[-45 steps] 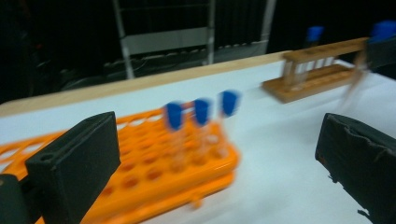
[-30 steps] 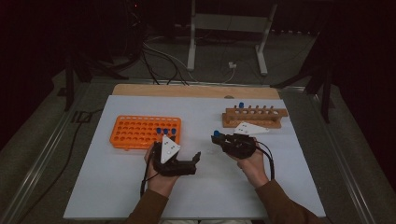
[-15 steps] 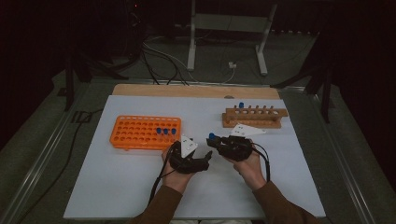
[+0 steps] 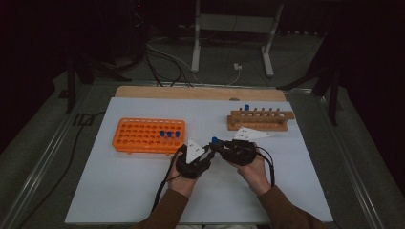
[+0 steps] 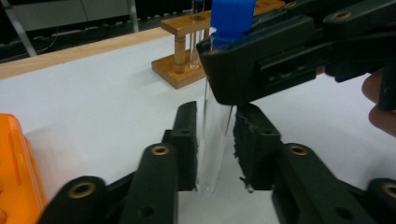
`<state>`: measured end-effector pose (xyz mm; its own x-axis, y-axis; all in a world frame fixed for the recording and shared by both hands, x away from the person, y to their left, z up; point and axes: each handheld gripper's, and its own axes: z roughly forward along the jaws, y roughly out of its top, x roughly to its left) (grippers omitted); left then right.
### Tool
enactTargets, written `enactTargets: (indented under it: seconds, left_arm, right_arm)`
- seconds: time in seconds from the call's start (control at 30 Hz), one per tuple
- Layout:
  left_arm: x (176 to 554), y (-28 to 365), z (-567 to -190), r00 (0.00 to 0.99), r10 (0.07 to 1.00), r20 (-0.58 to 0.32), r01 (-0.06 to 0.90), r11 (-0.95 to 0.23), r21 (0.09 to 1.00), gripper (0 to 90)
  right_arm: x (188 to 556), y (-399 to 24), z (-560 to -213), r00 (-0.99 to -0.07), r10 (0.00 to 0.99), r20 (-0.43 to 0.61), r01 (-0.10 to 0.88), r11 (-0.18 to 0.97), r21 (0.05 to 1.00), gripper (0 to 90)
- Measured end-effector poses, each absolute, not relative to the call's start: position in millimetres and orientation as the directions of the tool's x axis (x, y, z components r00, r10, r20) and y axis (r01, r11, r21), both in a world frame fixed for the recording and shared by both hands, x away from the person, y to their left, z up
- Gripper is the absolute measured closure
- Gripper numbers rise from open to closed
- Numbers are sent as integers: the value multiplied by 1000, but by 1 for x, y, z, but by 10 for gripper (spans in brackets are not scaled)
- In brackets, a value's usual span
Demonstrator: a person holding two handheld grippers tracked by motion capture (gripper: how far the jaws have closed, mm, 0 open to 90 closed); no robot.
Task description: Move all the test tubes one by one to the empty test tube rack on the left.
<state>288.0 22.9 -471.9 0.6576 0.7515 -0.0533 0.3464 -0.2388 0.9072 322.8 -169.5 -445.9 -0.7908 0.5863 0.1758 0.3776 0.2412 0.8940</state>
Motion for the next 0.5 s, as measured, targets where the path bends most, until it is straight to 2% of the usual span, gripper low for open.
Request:
enactTargets:
  seconds: [0.23, 0.37, 0.5]
  left_arm:
    - [289, 24, -472, 672, 739, -53, 341, -245, 907, 779]
    - [290, 24, -473, 668, 742, -57, 347, -243, 906, 780]
    - [292, 28, -472, 662, 747, -63, 354, -238, 905, 780]
  right_arm:
    - [324, -170, -447, -797, 577, 177, 377, 247, 892, 757]
    - [326, -174, -444, -797, 572, 192, 377, 224, 899, 619]
    - [327, -179, -440, -787, 581, 208, 385, 200, 901, 423]
